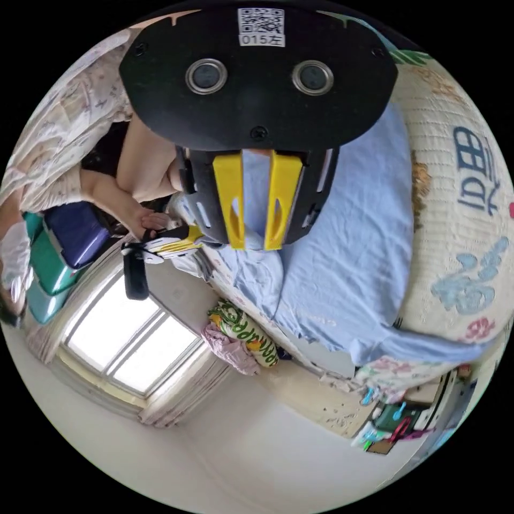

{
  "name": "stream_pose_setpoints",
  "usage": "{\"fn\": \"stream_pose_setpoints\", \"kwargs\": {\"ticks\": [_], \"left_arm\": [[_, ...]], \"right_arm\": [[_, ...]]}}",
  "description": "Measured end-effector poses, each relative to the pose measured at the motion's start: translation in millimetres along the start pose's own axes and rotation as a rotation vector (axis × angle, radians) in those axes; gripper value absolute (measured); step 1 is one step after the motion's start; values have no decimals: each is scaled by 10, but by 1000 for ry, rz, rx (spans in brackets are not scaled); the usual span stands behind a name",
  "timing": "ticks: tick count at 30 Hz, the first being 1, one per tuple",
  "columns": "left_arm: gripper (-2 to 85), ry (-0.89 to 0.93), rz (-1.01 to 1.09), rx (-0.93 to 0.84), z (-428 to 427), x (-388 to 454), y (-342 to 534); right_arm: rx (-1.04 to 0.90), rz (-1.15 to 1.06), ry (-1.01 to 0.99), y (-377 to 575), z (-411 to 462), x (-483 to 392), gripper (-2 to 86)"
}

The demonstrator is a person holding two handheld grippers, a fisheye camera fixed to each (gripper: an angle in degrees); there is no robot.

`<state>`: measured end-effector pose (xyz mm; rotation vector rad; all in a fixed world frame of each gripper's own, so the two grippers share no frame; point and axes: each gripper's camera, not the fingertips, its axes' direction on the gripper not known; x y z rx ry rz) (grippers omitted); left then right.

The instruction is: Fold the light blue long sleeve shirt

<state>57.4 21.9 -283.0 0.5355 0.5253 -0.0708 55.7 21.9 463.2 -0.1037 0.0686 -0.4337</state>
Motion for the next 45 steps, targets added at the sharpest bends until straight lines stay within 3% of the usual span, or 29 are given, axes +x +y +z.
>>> {"fn": "stream_pose_setpoints", "kwargs": {"ticks": [4, 9, 11, 22, 24, 27, 30, 33, 35, 37, 41, 45], "left_arm": [[151, 106, -184, 3, 233, -213, 40], [111, 195, -288, 45, 454, -407, 72], [27, 195, -236, 78, 426, -403, 59], [9, -13, -33, -64, 626, -404, 210], [12, -61, 9, -121, 739, -413, 245], [23, -97, 34, -174, 849, -504, 268], [56, -189, -14, -43, 699, -597, 158], [80, -251, 78, 46, 918, -482, -261], [92, -226, 196, -10, 1563, -435, -786], [101, -173, 221, -31, 2176, -525, -1166], [93, -45, 125, -120, 3738, -891, -1898], [105, -135, 109, -217, 4803, -980, -2217]], "right_arm": [[-44, -57, 58, -123, -153, -198, 6], [-72, -72, 78, -367, -502, -241, 5], [-90, -82, 73, -526, -749, -223, 5], [-147, -186, 1, -1632, -2260, 143, 5], [-157, -159, -36, -1807, -2719, 485, 4], [-20, 28, -142, -2000, -3759, 1514, 15], [196, 330, -185, -1807, -4845, 2903, 46], [446, 645, -208, -1469, -5766, 4201, 68], [641, 863, -316, -1303, -6187, 5051, 83], [732, 941, -378, -1374, -6356, 5527, 87], [700, 1005, -459, -2007, -6444, 6330, 107], [731, 1009, -521, -2430, -6506, 6812, 113]]}}
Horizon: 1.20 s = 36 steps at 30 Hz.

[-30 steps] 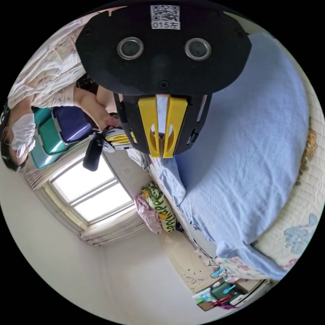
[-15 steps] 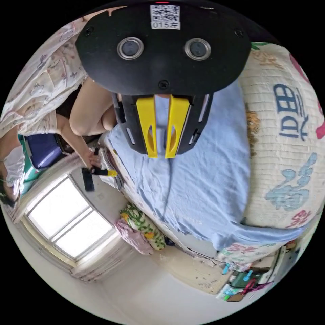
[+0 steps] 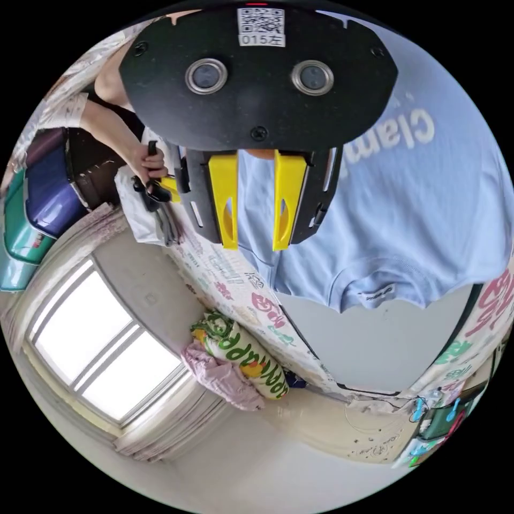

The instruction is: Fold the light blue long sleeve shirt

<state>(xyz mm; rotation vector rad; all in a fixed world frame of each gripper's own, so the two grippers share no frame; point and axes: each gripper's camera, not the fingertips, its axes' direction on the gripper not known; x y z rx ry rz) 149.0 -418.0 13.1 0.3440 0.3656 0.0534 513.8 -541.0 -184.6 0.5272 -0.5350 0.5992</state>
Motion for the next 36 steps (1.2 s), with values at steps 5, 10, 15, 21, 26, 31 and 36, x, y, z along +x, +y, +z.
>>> {"fn": "stream_pose_setpoints", "kwargs": {"ticks": [5, 10, 15, 21, 26, 31, 36], "left_arm": [[109, -112, 11, -141, 937, 25, -262], [48, -186, 110, -162, 1325, 256, -241], [35, -287, 223, -120, 1518, 597, -245], [64, -350, 159, -112, 1408, 673, -234], [84, -231, 205, -28, 202, 716, 294], [85, -172, 234, -44, -956, 840, 1452], [90, -170, 94, -48, -1690, 890, 2492]], "right_arm": [[22, 4, -18, -570, 141, -2, 91], [115, -41, 69, -648, 74, 136, 22], [210, -79, 187, -499, -8, 439, 9], [241, -106, 252, 6, 99, 1167, 14], [247, -281, 283, 1281, -490, 1870, 37], [31, -653, 345, 2894, -254, 2161, 41], [-403, -1090, 349, 4645, 797, 2407, 43]]}}
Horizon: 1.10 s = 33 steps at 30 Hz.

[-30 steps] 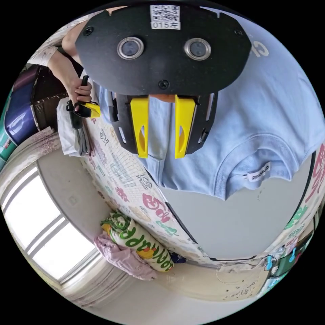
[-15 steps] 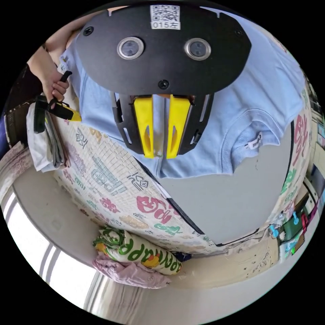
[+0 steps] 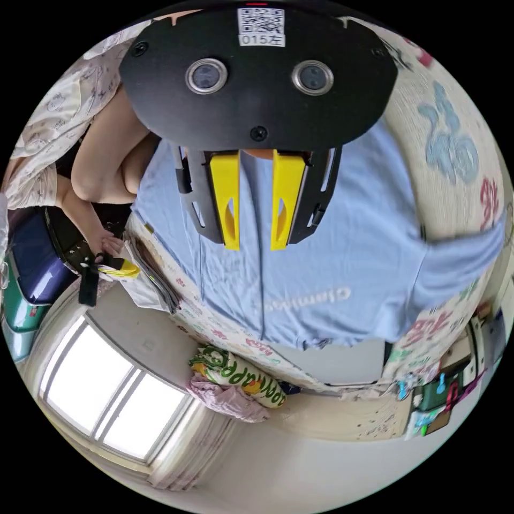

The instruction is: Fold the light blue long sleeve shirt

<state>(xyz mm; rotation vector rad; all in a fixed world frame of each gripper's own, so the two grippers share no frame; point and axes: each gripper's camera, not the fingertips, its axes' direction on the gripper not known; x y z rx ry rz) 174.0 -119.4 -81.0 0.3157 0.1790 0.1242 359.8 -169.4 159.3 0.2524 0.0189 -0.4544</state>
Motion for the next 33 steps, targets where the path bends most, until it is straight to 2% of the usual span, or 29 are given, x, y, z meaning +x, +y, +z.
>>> {"fn": "stream_pose_setpoints", "kwargs": {"ticks": [2, 6, 8, 10, 13, 16, 19, 26, 33], "left_arm": [[99, 8, -51, -15, -196, 51, 301], [107, 29, -86, -17, -399, 121, 416], [108, 93, -111, -17, -483, 142, 362], [107, 112, -117, -32, -532, 172, 303], [87, 42, -109, -60, -641, 238, 228], [40, 27, -107, -54, -889, 280, 124], [6, 28, -74, -18, -1232, 341, 14], [-3, -33, 4, -11, -1855, 488, -261], [1, -68, 9, -65, -2125, 430, -492]], "right_arm": [[-158, -170, -24, 327, 753, -632, 50], [-399, -345, 4, 1063, 1867, -1324, 62], [-575, -474, 109, 1771, 2615, -1659, 76], [-659, -533, 191, 2363, 3132, -1776, 85], [-734, -551, 298, 3335, 3860, -1790, 101], [-835, -620, 429, 4263, 4465, -1810, 75], [-809, -644, 513, 4882, 4705, -1865, 47], [-685, -470, 390, 5697, 4680, -1533, 38], [-801, -477, 371, 6331, 5140, -1268, 40]]}}
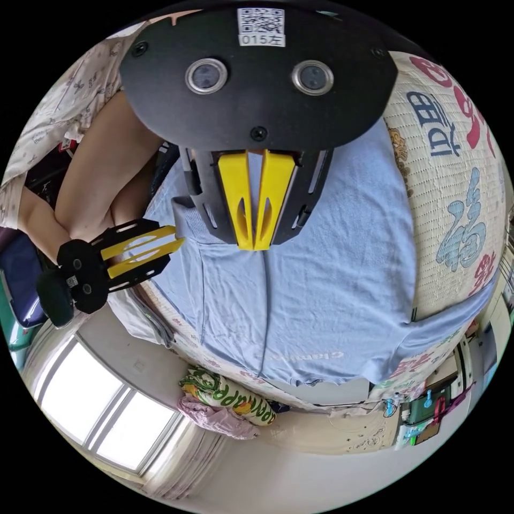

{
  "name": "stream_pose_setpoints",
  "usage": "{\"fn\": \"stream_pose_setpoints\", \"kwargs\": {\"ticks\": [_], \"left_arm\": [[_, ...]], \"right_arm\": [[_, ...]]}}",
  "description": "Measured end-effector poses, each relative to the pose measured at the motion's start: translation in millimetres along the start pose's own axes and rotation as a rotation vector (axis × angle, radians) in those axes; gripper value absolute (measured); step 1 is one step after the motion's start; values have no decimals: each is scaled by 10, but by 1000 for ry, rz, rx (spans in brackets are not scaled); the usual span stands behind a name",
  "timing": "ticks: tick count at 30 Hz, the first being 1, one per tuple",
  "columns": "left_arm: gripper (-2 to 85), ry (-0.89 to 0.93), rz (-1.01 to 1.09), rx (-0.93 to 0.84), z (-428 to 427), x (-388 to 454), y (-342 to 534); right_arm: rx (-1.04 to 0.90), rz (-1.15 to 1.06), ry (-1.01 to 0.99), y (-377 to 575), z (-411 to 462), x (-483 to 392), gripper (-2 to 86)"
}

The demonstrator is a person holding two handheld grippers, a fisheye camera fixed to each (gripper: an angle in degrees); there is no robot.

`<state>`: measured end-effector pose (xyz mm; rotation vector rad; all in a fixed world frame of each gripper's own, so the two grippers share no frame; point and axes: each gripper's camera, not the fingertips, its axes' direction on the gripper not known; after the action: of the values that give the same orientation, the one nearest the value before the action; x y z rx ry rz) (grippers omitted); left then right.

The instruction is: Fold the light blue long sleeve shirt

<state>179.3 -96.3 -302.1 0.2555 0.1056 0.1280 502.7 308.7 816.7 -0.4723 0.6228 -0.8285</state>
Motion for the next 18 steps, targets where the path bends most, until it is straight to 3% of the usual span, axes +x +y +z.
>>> {"fn": "stream_pose_setpoints", "kwargs": {"ticks": [6, 10, 14, 18], "left_arm": [[23, 113, -104, 43, -524, -498, -250], [69, 171, -379, 337, -1307, -1493, -296], [82, 58, -679, 609, -1885, -2590, -330], [111, -20, -845, 657, -1975, -3309, -519]], "right_arm": [[14, 55, -84, 267, 100, 172, 54], [93, 99, -245, 478, -141, 471, 78], [195, 156, -321, 494, -391, 763, 66], [157, 135, -302, 307, -422, 881, 62]]}}
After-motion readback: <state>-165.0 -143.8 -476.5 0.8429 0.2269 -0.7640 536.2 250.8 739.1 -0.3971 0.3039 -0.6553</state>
